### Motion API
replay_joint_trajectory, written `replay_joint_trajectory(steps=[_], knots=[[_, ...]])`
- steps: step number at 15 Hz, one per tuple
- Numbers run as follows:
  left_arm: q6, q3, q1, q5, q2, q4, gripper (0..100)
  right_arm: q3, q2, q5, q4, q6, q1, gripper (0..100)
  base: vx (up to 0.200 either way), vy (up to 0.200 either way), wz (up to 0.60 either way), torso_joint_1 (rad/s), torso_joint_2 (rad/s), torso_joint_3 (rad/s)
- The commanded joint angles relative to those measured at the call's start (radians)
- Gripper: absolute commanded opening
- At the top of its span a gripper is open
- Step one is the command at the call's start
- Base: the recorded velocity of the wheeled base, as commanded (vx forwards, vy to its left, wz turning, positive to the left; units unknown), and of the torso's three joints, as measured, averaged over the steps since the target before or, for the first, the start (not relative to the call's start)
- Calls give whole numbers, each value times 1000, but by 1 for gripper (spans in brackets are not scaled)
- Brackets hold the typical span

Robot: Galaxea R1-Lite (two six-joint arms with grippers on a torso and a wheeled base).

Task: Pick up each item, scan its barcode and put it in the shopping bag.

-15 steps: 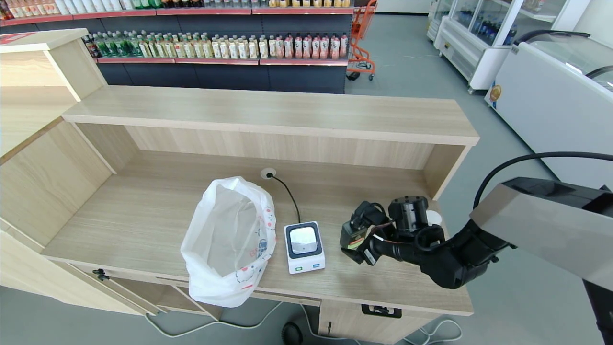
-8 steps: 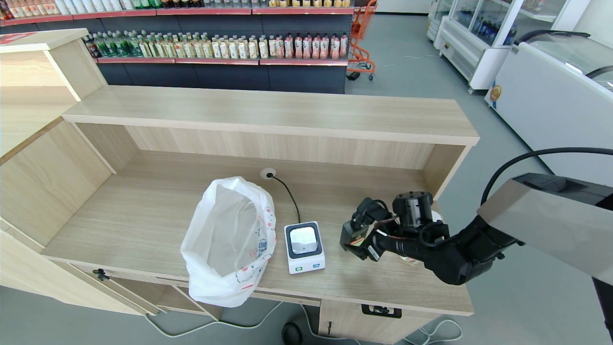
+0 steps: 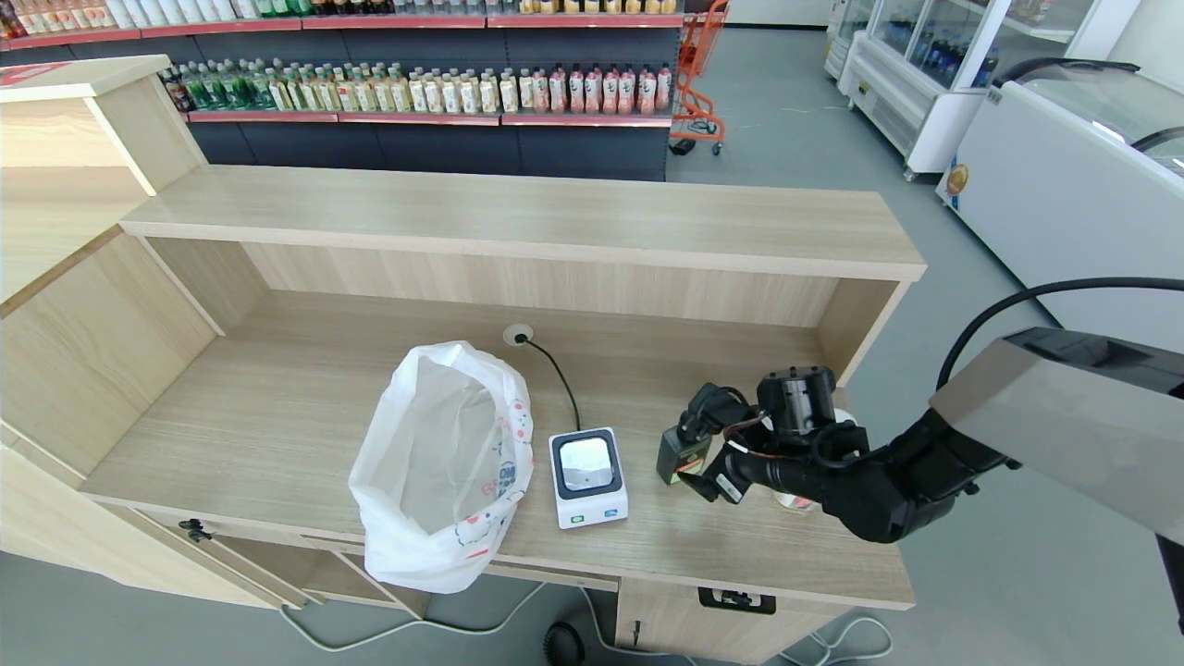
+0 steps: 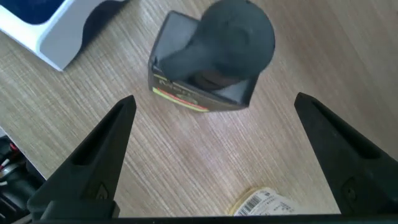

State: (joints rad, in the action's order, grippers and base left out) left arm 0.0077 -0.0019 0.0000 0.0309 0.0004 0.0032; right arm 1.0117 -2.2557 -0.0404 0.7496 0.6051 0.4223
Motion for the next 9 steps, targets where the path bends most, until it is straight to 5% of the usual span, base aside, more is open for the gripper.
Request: replay_joint_trajectory(steps=[1,9], knots=[[0,0,0,0,1,0,0,42,-30,-1,1,-1,15,100,0,0,0,0,0,0],[0,0,0,0,1,0,0,120,-65,11,-45,79,15,100,0,0,0,0,0,0]])
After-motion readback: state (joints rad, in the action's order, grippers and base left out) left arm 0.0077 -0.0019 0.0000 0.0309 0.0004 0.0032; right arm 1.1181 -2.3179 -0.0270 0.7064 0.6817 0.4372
